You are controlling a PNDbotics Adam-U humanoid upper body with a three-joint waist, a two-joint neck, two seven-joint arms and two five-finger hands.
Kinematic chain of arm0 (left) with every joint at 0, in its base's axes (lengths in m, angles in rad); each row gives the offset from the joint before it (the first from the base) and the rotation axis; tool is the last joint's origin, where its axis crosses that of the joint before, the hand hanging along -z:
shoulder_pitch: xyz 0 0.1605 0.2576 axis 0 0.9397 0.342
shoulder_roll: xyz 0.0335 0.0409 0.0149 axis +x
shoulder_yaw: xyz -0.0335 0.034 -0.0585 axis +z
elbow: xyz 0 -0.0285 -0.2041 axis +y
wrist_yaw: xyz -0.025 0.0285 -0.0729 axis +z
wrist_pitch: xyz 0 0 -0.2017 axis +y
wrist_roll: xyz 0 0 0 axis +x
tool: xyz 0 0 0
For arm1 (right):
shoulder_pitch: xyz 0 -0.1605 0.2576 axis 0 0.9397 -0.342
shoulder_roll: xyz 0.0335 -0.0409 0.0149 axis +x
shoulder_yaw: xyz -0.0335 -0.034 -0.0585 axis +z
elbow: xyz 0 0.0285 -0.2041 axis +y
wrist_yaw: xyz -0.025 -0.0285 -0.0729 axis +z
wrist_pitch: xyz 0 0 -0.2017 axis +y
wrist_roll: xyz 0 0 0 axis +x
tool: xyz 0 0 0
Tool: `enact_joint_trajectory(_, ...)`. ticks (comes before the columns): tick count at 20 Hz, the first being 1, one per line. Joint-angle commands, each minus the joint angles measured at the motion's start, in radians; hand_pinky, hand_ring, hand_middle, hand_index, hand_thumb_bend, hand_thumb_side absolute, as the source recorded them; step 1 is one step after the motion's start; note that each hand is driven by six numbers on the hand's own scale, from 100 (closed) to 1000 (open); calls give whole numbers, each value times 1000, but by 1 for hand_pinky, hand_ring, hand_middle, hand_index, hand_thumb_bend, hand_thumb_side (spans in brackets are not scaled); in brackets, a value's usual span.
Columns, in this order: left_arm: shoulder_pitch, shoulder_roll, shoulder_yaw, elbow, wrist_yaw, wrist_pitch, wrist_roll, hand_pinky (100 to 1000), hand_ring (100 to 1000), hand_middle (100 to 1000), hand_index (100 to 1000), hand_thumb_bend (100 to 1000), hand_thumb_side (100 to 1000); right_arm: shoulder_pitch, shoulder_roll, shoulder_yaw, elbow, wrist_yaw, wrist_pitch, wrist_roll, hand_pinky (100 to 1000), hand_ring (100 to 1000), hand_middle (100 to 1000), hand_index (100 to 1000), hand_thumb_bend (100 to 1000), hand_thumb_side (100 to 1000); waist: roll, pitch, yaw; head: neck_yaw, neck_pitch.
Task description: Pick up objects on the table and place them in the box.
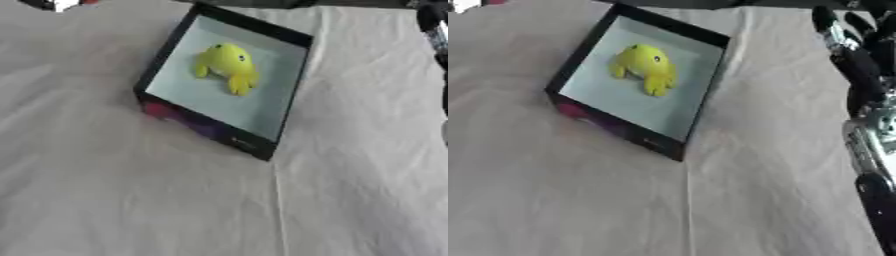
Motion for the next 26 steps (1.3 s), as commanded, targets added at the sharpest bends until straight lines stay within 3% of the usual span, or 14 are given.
enact_joint_trajectory(1,-44,-49,-2,-21,-75,4,37,755,681,670,552,272,100,-20,-26,-3,-12,-10,0,-2,927,904,930,853,699,346,1,-29,-8,17,-1)
enact_joint_trajectory(5,-52,-129,-15,-24,-148,-1,71,752,675,666,545,273,100,-36,-21,0,-14,-20,1,-8,926,904,930,853,697,349,-1,-28,-26,34,-7)
enact_joint_trajectory(14,5,-223,-36,-11,-301,8,124,740,656,643,537,275,100,-52,-10,-21,-3,-29,1,-39,925,902,928,852,690,363,2,-19,-53,37,-16)
enact_joint_trajectory(26,51,-312,-28,80,-364,25,170,742,643,638,556,264,100,-71,-15,-46,-16,-36,-11,-55,925,900,925,850,689,374,-2,-11,-67,31,-22)
